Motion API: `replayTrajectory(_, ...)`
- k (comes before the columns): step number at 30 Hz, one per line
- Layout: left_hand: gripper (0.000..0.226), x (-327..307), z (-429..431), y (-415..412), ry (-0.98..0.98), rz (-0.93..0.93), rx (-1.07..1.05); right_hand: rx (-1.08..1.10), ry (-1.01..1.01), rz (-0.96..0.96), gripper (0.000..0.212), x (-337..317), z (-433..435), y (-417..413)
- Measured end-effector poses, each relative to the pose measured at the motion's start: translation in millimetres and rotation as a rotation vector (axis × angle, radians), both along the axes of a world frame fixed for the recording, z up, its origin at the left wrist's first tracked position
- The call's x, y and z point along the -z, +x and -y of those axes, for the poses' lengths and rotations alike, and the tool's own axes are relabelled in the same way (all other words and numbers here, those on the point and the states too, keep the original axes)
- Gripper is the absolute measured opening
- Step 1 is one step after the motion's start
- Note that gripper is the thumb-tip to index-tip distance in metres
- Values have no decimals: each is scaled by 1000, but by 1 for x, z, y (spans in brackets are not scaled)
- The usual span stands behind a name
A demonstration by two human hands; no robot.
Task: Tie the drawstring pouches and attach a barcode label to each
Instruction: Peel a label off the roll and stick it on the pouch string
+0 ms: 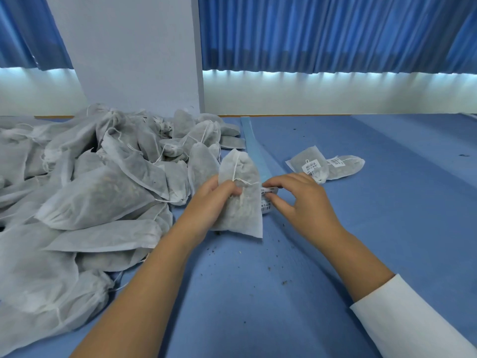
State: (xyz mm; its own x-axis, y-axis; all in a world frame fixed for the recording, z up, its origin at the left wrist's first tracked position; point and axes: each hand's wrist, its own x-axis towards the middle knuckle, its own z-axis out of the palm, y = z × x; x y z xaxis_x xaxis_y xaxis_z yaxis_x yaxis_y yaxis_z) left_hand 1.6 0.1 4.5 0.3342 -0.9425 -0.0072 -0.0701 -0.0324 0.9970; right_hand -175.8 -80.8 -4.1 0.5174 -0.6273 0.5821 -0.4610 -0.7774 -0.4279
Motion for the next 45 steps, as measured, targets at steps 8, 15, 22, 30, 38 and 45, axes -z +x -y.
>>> replayTrajectory(8,8,3,2,4,-30,-61,74,26,-11,24,14,-1,-3,1)
replayTrajectory(15,7,8,6,7,4,-106,59,44,0,39,8,-2,-5,0)
replayTrajectory(22,19,7,7,7,26,-60,46,-37,2,174,12,-4,-11,1)
replayTrajectory(30,35,9,8,7,29,-90,28,-128,56,284,16,-7,-15,2)
replayTrajectory(38,19,11,10,5,84,-108,49,-179,156,273,15,-5,-15,2)
replayTrajectory(45,45,12,11,5,84,-125,51,-177,119,291,9,-7,-16,3)
